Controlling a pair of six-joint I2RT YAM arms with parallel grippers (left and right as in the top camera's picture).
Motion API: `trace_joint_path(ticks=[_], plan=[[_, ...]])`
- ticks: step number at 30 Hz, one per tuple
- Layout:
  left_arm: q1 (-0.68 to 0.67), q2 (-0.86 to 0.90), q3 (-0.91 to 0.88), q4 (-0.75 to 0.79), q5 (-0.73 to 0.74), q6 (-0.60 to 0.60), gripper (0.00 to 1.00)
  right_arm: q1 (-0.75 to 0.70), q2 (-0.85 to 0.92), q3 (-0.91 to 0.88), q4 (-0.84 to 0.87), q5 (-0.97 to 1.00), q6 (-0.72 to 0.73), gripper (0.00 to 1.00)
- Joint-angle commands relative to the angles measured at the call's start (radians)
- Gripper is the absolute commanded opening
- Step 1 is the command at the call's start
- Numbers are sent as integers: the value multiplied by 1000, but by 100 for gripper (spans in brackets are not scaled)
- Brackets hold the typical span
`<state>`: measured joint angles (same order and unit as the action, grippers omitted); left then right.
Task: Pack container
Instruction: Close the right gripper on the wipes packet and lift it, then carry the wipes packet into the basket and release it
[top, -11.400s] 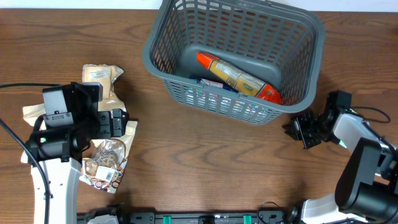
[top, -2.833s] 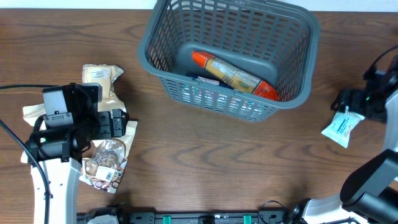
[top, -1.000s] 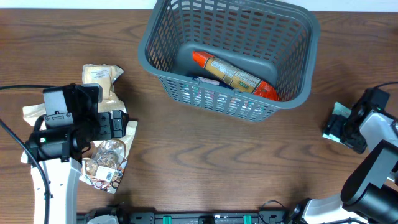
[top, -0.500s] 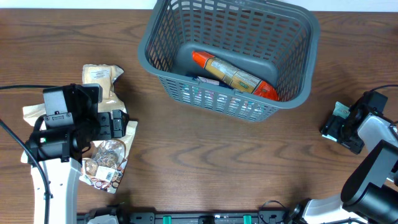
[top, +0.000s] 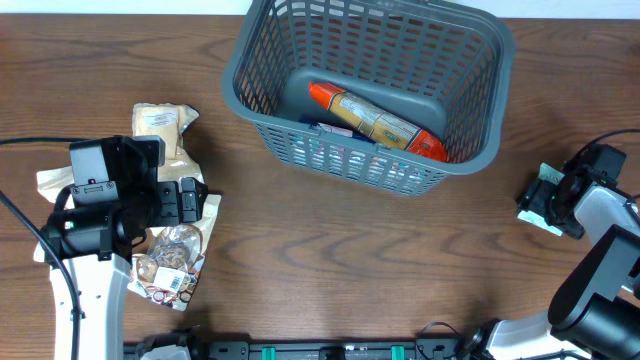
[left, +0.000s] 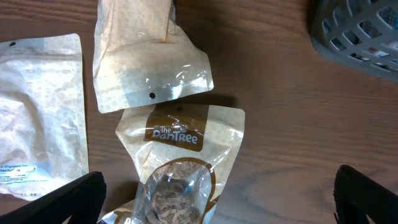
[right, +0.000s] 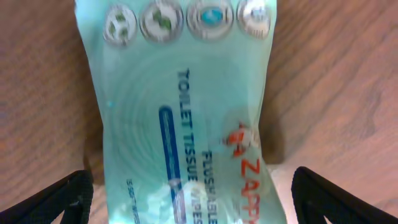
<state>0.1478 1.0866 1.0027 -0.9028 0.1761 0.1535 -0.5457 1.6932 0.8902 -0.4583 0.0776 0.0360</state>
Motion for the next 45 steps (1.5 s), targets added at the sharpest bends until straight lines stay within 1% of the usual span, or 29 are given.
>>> trace_joint_path(ticks=[1,4,14,23,27,33,35,39,40,45], plan=[[3,-1,3,-4,-2,-9,99,-5,-2,-8,14,-2,-27,80],[3,-1,3,-4,-2,-8,99,-5,-2,-8,33,1,-38,78],[3,-1,3,-14,-2,-8,99,-11,1,-8,109,23,-53,79],[3,-1,3,-16,-2,-8,99,-27,81,-8,136,-7,-52,78],[3,-1,3,-17,-2,-9,99,-27,124,-8,146,-23,-52,72],[3,-1,3,-23,-2,-9,99,-27,151,-8,152,-38,-52,50],[3,-1,3,-24,-2,-9,99,-27,151,-8,155,-38,-50,38],[3,-1,3,-24,-2,-9,99,-27,151,-7,154,-38,-29,5],[3,-1,3,-24,-2,-9,98,-27,151,-7,151,-38,-21,1],[3,-1,3,-24,-2,-9,99,-27,151,-4,134,-39,14,1]])
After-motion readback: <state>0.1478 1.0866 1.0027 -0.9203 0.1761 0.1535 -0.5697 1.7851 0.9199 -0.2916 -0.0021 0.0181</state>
